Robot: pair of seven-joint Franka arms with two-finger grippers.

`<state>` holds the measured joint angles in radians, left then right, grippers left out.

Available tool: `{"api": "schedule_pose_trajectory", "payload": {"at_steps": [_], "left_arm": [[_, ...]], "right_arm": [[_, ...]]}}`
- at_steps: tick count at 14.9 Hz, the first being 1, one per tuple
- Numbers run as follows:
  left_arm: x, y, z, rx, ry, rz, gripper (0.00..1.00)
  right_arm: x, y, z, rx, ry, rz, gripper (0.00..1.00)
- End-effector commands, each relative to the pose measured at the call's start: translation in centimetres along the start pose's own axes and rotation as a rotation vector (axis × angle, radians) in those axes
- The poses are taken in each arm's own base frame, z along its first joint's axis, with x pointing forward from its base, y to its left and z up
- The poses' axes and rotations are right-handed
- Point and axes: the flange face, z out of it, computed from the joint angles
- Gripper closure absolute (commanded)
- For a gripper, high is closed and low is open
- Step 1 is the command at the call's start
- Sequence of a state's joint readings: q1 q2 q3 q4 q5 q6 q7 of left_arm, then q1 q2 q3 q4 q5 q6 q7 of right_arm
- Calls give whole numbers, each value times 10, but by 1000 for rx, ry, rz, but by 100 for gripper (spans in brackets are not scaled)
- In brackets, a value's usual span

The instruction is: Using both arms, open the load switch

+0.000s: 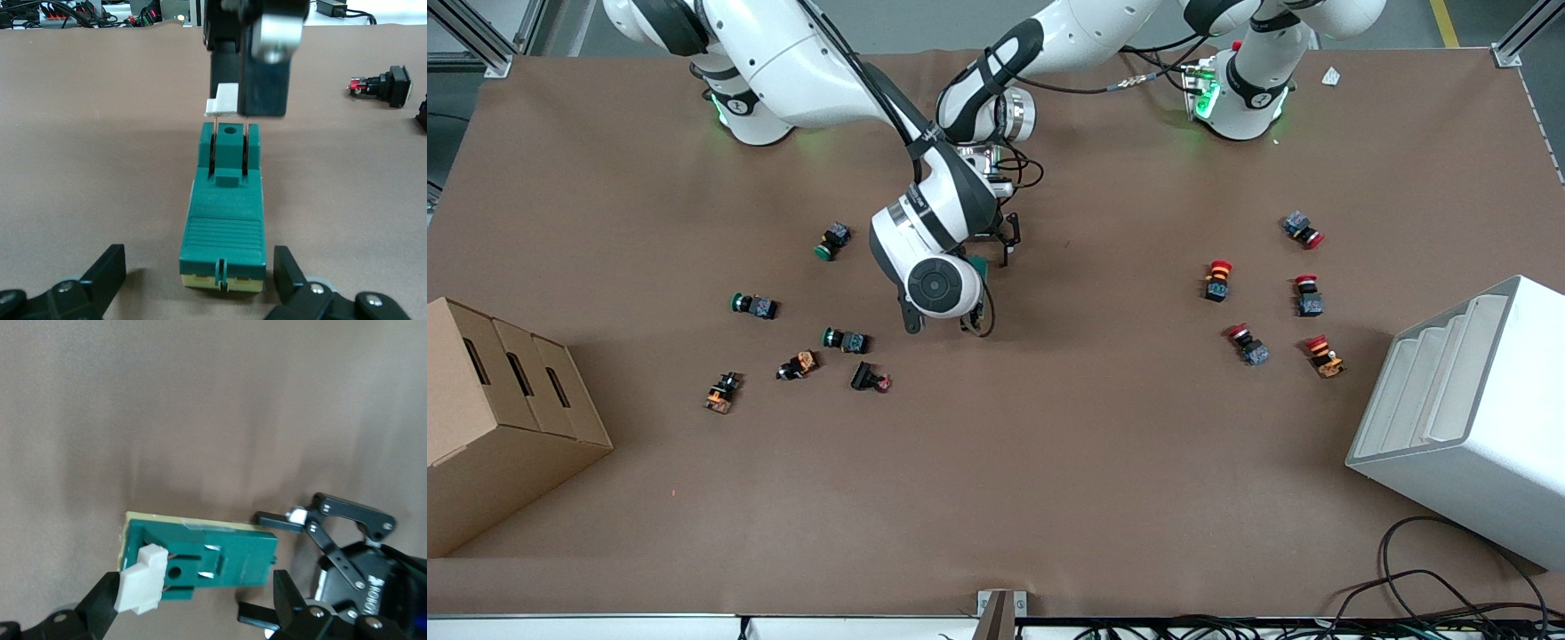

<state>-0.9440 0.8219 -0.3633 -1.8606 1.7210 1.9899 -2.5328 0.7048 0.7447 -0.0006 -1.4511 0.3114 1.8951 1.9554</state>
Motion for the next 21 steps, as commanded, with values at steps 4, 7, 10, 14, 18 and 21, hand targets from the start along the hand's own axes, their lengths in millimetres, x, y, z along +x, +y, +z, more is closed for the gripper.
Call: {"api": "schedule_pose_trajectory", "payload": {"at_steps": [4,7,10,14,18,21], "left_arm": [[-2,4,2,-15,11,-14,2],[-3,3,2,-13,9,-13,2],[-5,3,1,-13,8,-9,1],[-7,2,1,-14,7,-5,1],[-12,1,0,-13,2,2,1],[-13,0,0,-13,2,5,1]], "right_arm": [[-10,17,-8,-106,27,-42,0],[-12,25,-3,-159,41,-79,0],[-24,34,5,-168,56,-102,0],[-27,38,19,-183,78,-110,0],[-28,40,30,-188,97,-118,0],[-30,40,43,-197,116,-122,0]]}}
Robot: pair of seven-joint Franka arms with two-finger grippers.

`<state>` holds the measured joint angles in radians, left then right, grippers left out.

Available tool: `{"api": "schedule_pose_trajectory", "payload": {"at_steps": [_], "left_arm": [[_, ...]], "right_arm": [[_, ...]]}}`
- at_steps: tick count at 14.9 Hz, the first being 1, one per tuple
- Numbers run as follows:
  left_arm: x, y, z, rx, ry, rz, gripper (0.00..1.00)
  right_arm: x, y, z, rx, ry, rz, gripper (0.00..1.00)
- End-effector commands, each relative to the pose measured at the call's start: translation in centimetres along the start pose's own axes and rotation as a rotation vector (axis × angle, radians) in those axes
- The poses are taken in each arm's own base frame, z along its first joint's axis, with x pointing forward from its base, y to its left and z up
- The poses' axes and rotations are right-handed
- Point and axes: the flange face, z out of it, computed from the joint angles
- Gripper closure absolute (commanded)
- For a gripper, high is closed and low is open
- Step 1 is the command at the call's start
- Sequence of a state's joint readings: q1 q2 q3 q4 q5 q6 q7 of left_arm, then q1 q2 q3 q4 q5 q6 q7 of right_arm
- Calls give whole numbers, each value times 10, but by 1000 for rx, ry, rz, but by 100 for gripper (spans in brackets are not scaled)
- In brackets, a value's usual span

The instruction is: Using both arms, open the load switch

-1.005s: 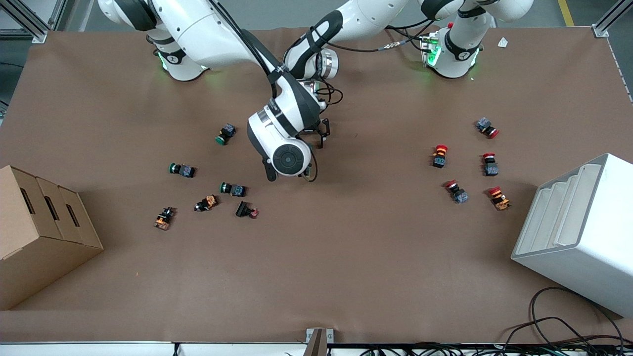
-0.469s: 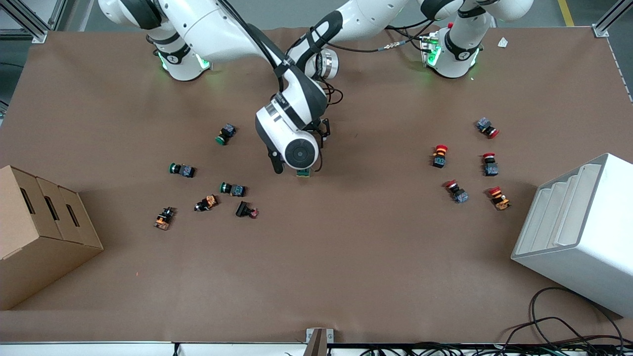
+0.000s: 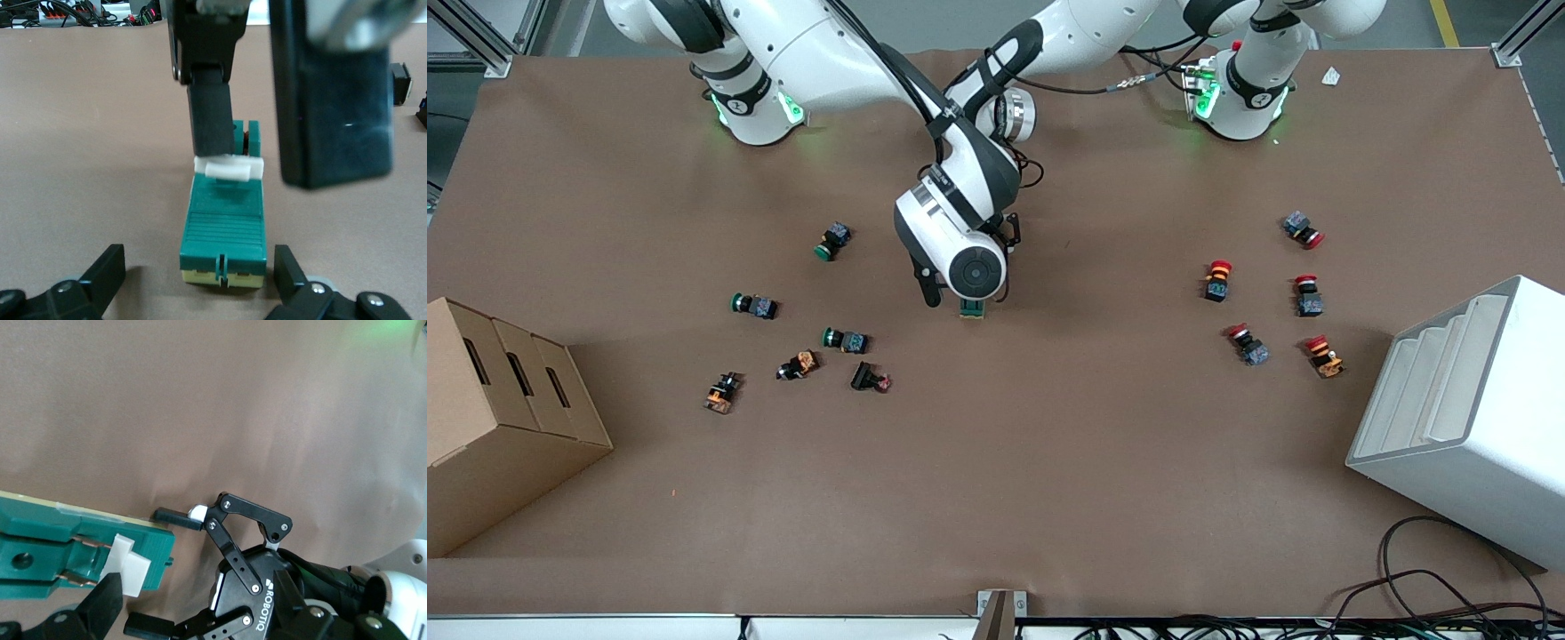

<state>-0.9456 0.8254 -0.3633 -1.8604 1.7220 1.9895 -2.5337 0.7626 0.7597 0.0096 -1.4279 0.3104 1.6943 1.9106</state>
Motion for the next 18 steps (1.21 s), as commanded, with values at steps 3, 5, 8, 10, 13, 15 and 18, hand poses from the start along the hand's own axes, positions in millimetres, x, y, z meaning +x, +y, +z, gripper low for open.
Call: {"api": "schedule_pose_trajectory", "payload": {"at_steps": [3,5,8,10,13,15,18], "left_arm": [[-9,2,0,-13,4,6,1],[-6,3,-2,-17,7,8,1],[-3,3,-2,-11,5,29,1],[3,6,-3,-12,5,21,1],[12,10,-6,-1,-5,-7,2],[29,16,-11,22,-29,6,2],[82,39,-21,100,-124,-10,2]], "right_arm": [[-4,-4,17,0,30,-15,0],[-3,-4,15,0,29,-15,0],[11,-5,-8,29,33,-55,0],[43,0,-41,21,20,-149,0],[100,15,-106,85,83,-280,0],[142,23,-138,103,96,-374,0],[228,47,-190,133,67,-576,0]]}}
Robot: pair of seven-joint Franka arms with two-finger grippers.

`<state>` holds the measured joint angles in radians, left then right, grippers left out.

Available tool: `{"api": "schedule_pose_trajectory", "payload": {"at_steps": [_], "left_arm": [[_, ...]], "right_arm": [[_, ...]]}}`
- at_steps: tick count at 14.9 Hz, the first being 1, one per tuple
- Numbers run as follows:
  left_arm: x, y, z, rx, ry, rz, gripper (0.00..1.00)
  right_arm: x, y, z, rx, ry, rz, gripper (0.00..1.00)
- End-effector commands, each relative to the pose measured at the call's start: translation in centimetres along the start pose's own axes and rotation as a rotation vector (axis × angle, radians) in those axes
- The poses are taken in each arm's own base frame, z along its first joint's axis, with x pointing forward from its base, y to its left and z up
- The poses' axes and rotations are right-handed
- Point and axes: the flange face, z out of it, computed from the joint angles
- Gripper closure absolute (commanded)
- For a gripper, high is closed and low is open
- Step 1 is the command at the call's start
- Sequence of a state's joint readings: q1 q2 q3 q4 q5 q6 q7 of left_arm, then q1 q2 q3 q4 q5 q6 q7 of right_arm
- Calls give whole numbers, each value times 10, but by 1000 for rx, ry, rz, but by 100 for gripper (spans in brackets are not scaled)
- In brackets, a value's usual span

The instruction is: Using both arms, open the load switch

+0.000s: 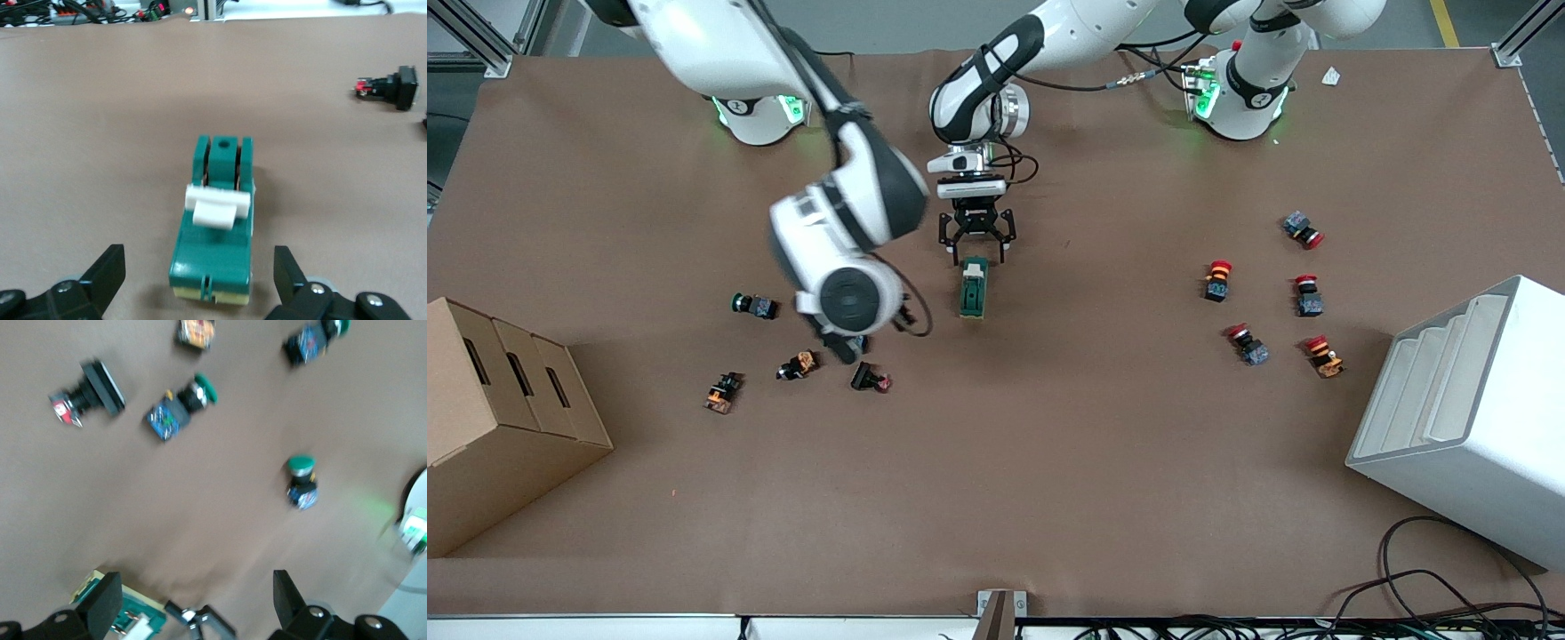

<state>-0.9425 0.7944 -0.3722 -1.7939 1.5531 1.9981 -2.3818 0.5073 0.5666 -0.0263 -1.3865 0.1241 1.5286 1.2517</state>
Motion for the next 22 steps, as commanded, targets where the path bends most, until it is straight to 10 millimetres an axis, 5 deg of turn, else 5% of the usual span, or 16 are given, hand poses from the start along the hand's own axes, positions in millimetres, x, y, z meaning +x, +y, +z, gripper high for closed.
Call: {"api": "schedule_pose_trajectory", "payload": {"at_steps": [1,3,7,11,16,22], "left_arm": [[64,25,-22,49,-98,-33,2],[112,32,-31,84,-168,-77,2],[219,13,-41,125,-314,-110,2],[324,-21,-39,107,-473,-139,2],[422,-99,-3,95,-575,-171,1],[524,-209,43,98,-687,-210,0]], "right_arm": [[58,58,-39,25,-4,-181,0],[92,96,-66,47,28,-319,0],[151,170,-110,102,81,-570,0],[201,230,-131,113,146,-757,0],[243,279,-148,133,186,-841,0],[254,293,-159,152,210,-813,0]]}}
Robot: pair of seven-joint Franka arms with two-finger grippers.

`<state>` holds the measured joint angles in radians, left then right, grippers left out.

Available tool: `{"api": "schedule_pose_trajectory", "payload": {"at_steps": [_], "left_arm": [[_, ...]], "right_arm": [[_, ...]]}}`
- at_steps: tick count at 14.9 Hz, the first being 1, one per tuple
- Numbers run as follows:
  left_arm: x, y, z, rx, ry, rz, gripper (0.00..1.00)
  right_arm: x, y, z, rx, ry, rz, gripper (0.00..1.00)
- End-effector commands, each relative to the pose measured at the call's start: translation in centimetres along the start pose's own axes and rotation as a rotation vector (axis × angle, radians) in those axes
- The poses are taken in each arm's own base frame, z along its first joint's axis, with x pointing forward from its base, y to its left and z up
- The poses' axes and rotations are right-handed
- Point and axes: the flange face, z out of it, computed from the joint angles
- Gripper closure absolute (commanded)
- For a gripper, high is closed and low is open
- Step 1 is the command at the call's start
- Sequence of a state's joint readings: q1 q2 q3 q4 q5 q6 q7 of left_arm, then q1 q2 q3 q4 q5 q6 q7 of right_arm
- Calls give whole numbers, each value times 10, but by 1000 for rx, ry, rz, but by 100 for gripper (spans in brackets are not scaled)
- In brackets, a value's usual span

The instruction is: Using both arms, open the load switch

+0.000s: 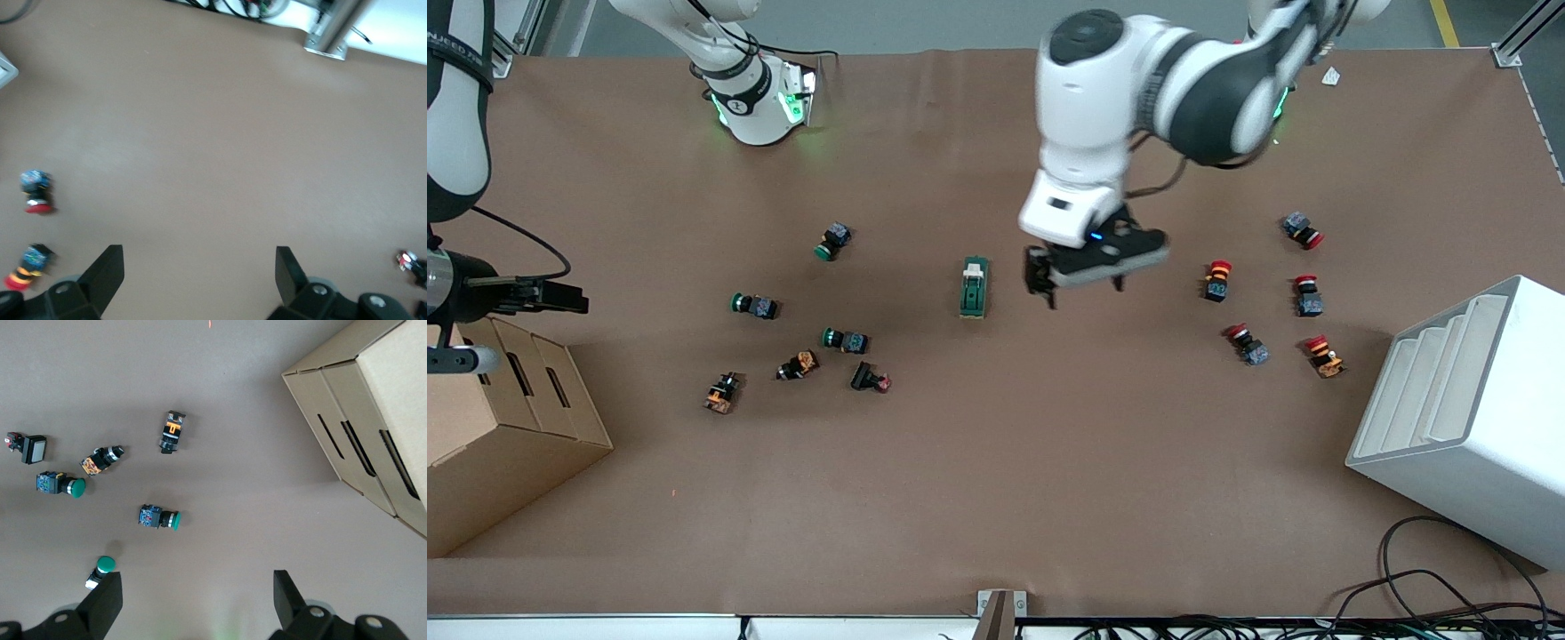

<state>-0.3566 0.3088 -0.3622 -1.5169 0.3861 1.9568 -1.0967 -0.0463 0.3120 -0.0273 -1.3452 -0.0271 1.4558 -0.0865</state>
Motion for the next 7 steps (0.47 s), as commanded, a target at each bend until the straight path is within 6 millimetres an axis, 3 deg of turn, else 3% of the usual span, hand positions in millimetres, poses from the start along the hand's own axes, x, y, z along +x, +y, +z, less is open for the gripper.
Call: {"api": "schedule_pose_trajectory", "payload": {"at_steps": [1,3,7], "left_arm": [[46,-40,-9,9,-64,-19,0],[75,-69,-12,17,-102,-61,0],[111,-125,-11,84,-138,-43,0]], "right_arm": [[-4,1,-14,-10,26,-9,0],[-5,-2,-18,-5,28,-13,0],[-16,-14,-24,2,-8,-31,0]]}}
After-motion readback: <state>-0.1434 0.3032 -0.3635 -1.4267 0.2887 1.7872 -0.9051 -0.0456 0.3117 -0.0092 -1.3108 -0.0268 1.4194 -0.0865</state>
